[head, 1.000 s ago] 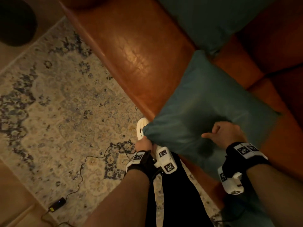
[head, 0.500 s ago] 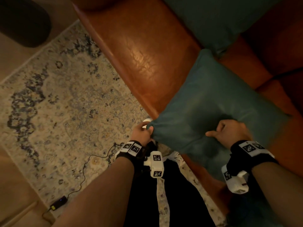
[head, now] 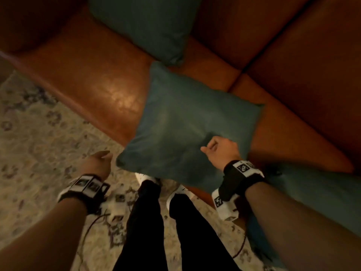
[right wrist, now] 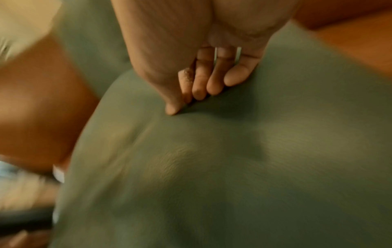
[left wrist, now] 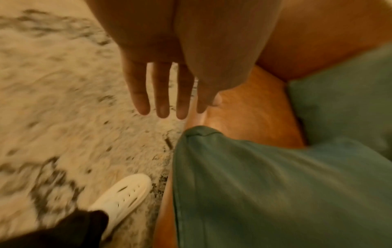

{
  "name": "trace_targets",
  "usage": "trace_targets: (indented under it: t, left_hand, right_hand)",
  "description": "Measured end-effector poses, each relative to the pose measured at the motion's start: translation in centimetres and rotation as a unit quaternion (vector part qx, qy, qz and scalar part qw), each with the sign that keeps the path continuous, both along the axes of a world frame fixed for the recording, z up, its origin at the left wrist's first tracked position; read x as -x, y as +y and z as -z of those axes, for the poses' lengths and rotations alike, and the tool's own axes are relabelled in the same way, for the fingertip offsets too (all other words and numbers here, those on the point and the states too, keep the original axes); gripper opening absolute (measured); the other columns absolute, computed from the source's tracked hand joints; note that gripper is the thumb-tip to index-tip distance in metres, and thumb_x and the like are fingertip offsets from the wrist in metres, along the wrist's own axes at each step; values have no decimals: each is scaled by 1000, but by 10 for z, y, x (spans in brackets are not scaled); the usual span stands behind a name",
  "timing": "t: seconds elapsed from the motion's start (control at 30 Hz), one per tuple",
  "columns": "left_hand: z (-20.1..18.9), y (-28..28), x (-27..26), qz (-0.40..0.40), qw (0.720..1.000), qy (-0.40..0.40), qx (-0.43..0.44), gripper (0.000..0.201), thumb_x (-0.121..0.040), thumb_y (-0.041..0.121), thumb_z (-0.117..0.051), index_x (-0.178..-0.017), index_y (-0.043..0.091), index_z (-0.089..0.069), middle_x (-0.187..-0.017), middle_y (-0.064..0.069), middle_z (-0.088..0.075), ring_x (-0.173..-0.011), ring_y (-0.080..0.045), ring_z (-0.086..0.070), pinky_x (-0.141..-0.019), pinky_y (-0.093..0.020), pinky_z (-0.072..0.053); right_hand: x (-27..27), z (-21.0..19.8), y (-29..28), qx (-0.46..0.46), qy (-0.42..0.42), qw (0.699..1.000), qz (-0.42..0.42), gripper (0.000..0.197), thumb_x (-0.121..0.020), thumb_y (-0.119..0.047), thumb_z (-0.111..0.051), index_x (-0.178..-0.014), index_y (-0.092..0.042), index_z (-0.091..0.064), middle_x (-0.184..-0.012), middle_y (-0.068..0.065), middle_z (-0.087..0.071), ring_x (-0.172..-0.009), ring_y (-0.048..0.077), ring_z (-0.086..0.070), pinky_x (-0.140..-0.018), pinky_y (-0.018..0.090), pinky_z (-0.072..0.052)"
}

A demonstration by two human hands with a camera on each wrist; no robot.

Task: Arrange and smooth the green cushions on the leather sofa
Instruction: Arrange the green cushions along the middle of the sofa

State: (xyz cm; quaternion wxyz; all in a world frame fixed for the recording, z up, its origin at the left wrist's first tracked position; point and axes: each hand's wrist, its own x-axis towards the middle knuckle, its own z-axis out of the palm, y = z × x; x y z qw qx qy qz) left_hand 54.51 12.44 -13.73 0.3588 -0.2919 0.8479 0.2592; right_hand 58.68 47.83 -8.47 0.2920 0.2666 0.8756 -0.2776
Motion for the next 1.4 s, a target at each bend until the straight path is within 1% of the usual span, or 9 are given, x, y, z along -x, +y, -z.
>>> trace_targets:
  t: [0.17, 0.3, 0.53, 0.7, 0.87, 1.03, 1.13, 1.33, 1.4]
  left_hand:
    - [-53, 83, 22, 326, 921, 211, 8, 67, -80, 29, -73, -138, 10, -46, -130, -24, -51, -113, -45, -51, -95, -50, -43]
    - [-61, 168, 30, 478, 860, 178, 8, 108, -67, 52, -77, -149, 40, -8, -155, -14, -16, -138, -43, -22, -110, -55, -27]
    - [-44, 222, 33, 510, 855, 4, 87, 124, -58, 69, -73, -135, 60, 23, -153, 4, 32, -142, -45, 13, -104, -74, -20]
    - [-36, 207, 36, 518, 851, 20, 82, 124, -55, 70, -72, -138, 59, 18, -157, 0, 23, -142, -47, 9, -113, -64, -15]
    - [-32, 210, 37, 534, 841, 31, 86, 122, -58, 71, -70, -142, 54, 18, -158, -5, 21, -143, -47, 5, -117, -56, -9]
    - [-26, 213, 41, 545, 832, 30, 98, 123, -60, 70, -70, -142, 52, 19, -157, -8, 22, -142, -50, 4, -116, -58, -10]
    - [-27, 214, 46, 543, 836, 13, 82, 121, -61, 67, -73, -141, 54, 18, -158, -5, 23, -142, -50, 5, -116, -58, -10]
    - [-24, 213, 40, 564, 821, 7, 90, 122, -62, 68, -71, -140, 54, 20, -157, -6, 24, -141, -51, 3, -116, -58, -11]
    - [-22, 215, 41, 569, 816, 11, 99, 122, -62, 69, -70, -141, 53, 21, -157, -7, 23, -141, -52, 2, -116, -58, -11]
  right_hand:
    - [-89, 4, 41, 20, 44, 975, 217, 9, -86, -21, -67, -78, -22, -62, -75, -6, -62, -88, 21, -65, -70, 19, -37]
    - [-167, 26, 52, 22, -24, 930, 366, 19, -86, -4, -54, -92, -20, -64, -102, 5, -69, -104, 29, -61, -80, 22, -40]
    - [-199, 87, 27, 234, -20, 780, 581, 21, -91, -11, -63, -75, -25, -65, -90, 8, -69, -76, 18, -65, -63, 32, -52]
    - [-170, 124, 16, 202, 16, 751, 628, 16, -80, -14, -57, -70, -24, -64, -100, 10, -70, -100, 31, -65, -91, 42, -53]
    - [-165, 141, 8, 302, -56, 738, 601, 24, -81, -33, -63, -100, -20, -70, -104, 6, -66, -101, 28, -65, -87, 39, -54]
    - [-178, 199, 11, 327, -37, 724, 606, 23, -69, -41, -69, -80, -21, -68, -90, 2, -74, -84, 23, -71, -81, 46, -58]
    - [-171, 132, 7, 278, 1, 700, 658, 4, -84, -24, -57, -87, -24, -61, -96, -1, -68, -84, 14, -64, -85, 33, -55]
    - [-218, 103, -52, 187, 122, 371, 902, 20, -90, 8, -47, -96, -7, -59, -74, 1, -62, -63, 9, -58, -68, 22, -52]
    - [-224, 104, -55, 267, 82, 371, 886, 10, -95, -9, -50, -96, -13, -58, -94, 6, -62, -73, 12, -58, -68, 28, -50]
